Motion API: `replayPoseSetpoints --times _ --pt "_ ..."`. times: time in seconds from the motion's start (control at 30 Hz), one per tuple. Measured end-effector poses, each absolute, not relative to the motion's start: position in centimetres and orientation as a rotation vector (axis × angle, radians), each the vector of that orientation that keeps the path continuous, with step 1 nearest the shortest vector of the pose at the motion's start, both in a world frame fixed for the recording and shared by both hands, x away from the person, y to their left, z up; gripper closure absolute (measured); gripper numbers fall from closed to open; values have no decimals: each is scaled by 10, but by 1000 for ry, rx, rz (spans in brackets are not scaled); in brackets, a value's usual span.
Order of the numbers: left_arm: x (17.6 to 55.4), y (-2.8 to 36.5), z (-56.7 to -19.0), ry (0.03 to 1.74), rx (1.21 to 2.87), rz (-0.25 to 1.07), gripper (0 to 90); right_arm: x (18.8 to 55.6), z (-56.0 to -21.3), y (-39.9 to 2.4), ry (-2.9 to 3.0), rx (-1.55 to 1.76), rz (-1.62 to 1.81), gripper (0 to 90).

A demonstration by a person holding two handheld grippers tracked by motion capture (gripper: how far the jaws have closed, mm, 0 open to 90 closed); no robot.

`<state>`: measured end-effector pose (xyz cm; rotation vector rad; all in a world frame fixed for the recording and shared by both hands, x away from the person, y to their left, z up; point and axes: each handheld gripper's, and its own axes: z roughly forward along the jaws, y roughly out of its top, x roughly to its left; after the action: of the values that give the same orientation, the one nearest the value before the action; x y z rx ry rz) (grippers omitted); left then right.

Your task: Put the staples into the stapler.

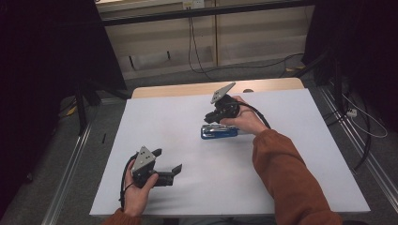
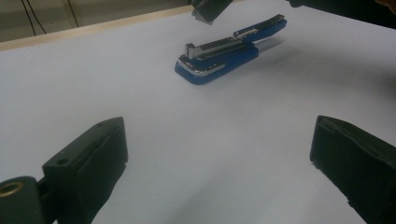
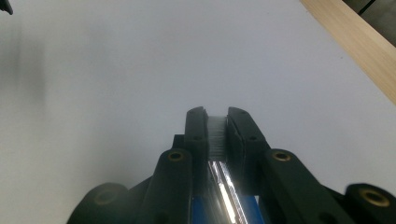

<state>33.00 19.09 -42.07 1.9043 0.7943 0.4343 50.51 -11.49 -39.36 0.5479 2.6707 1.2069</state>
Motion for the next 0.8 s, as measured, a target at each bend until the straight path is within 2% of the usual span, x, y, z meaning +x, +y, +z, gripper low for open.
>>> replayPoseSetpoints --times 0.8 --pt "330 191 -421 794 1906 432 44 511 -404 -116 2743 504 1162 792"
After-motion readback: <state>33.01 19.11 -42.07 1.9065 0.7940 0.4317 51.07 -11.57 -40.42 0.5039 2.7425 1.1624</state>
